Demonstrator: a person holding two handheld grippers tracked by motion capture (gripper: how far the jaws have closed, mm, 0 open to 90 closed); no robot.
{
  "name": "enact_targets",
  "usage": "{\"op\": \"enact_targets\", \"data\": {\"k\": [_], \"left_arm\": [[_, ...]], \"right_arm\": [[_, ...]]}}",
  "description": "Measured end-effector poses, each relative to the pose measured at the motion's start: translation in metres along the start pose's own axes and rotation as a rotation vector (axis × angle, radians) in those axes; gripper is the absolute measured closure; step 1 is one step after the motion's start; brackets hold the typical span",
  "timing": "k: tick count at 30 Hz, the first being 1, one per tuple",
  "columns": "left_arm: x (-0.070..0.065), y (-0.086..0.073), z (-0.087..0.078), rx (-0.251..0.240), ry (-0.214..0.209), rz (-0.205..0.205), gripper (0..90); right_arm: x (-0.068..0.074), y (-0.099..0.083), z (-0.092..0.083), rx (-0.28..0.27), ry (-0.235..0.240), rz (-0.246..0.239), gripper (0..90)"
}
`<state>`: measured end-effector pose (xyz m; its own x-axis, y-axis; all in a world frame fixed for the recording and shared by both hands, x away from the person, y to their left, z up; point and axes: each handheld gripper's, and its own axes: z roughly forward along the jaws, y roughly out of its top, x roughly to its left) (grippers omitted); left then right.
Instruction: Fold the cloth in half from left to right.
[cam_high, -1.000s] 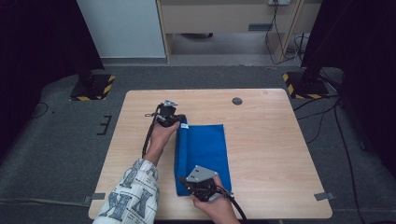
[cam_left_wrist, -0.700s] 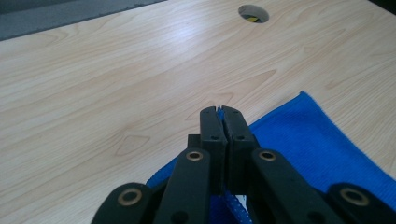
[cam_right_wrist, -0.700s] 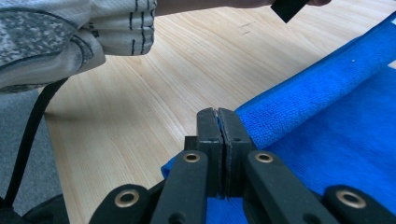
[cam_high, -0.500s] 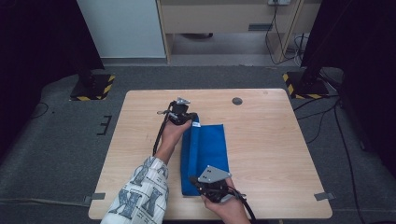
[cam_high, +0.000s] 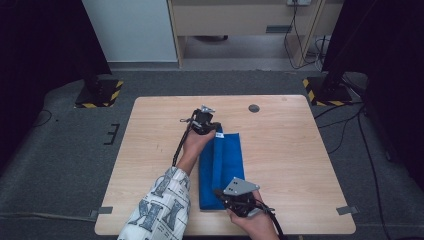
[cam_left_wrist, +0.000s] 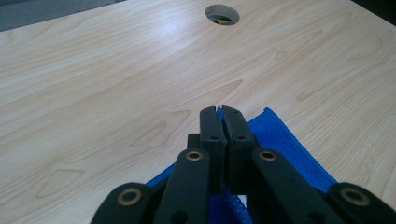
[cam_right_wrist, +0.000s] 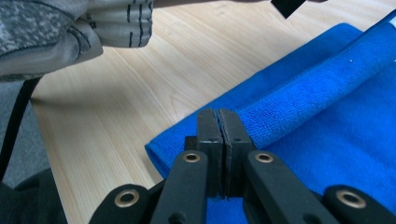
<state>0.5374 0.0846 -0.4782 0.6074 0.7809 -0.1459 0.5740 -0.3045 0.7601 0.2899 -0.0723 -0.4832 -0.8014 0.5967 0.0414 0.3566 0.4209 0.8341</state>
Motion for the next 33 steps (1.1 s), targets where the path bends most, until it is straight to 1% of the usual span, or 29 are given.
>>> {"op": "enact_targets", "data": {"k": [9,13,15,18,20,23,25,29,33], "left_arm": [[-0.012,0.002,0.012,0.015,-0.008,0.016,87.7],[-0.012,0.002,0.018,0.021,-0.002,0.005,87.8],[-0.013,0.002,0.021,0.021,-0.007,-0.003,87.8],[-0.017,0.002,0.024,0.023,-0.009,0.004,87.8],[-0.02,0.002,0.027,0.026,-0.009,0.005,87.8],[-0.023,0.001,0.031,0.032,-0.01,0.005,87.7],[-0.024,0.0,0.033,0.038,-0.007,0.006,87.8],[-0.024,-0.001,0.037,0.043,-0.012,-0.005,87.8],[-0.025,-0.002,0.04,0.045,-0.015,-0.008,87.7]], "right_arm": [[-0.004,-0.007,-0.008,0.023,-0.006,-0.005,88.7],[-0.009,-0.011,-0.009,0.036,-0.015,0.003,88.7],[-0.01,-0.013,-0.01,0.033,-0.015,0.01,88.7],[-0.01,-0.014,-0.012,0.036,-0.015,0.004,88.6],[-0.013,-0.017,-0.014,0.042,-0.024,0.002,88.6],[-0.017,-0.021,-0.016,0.05,-0.026,0.02,88.5],[-0.018,-0.024,-0.017,0.053,-0.027,0.02,88.4],[-0.02,-0.03,-0.017,0.059,-0.026,0.028,88.2],[-0.02,-0.032,-0.018,0.065,-0.024,0.029,88.0]]}}
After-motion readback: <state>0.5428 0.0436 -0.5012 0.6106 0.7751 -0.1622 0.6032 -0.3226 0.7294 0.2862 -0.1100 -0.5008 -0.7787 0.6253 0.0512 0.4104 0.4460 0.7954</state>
